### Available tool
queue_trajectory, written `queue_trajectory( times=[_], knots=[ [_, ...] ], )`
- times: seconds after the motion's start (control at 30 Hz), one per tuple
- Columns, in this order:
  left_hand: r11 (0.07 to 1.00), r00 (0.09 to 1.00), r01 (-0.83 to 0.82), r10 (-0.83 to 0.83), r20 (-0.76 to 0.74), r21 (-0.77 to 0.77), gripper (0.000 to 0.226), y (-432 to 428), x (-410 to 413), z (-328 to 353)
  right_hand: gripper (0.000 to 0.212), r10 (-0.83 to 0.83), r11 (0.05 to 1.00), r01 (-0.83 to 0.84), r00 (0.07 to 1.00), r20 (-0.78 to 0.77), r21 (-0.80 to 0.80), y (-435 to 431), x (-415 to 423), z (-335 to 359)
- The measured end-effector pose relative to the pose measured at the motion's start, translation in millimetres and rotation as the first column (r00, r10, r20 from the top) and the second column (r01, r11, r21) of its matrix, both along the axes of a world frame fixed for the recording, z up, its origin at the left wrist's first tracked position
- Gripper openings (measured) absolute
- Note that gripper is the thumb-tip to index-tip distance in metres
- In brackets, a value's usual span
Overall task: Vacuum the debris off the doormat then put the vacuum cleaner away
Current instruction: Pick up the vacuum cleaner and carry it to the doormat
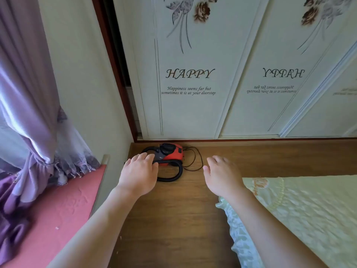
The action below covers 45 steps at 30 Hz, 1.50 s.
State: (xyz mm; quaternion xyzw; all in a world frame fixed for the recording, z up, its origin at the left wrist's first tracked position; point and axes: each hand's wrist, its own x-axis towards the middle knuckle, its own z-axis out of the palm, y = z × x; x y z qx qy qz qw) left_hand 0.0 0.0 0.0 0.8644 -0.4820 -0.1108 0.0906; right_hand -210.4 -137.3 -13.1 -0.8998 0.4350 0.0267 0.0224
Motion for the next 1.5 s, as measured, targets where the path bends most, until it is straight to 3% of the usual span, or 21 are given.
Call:
queue_trajectory(
  times=[0.37,1.07,1.5],
  knots=[
    [1.0,1.0,0.009,-0.009,-0.009,0.018,0.049,-27,7,-4,0.04,0.014,1.0,-0.014,1.0,0.006,0.001,-22,0,-4],
    [0.975,0.976,-0.217,0.218,-0.026,0.049,0.049,-177,-54,-1,0.044,0.211,0.975,-0.213,0.977,0.043,0.063,-219,-21,-1],
    [0.976,0.976,-0.209,0.212,-0.042,0.057,0.049,-250,19,-18,0.046,0.234,0.968,-0.235,0.972,0.024,0.092,-292,49,-14]
  ],
)
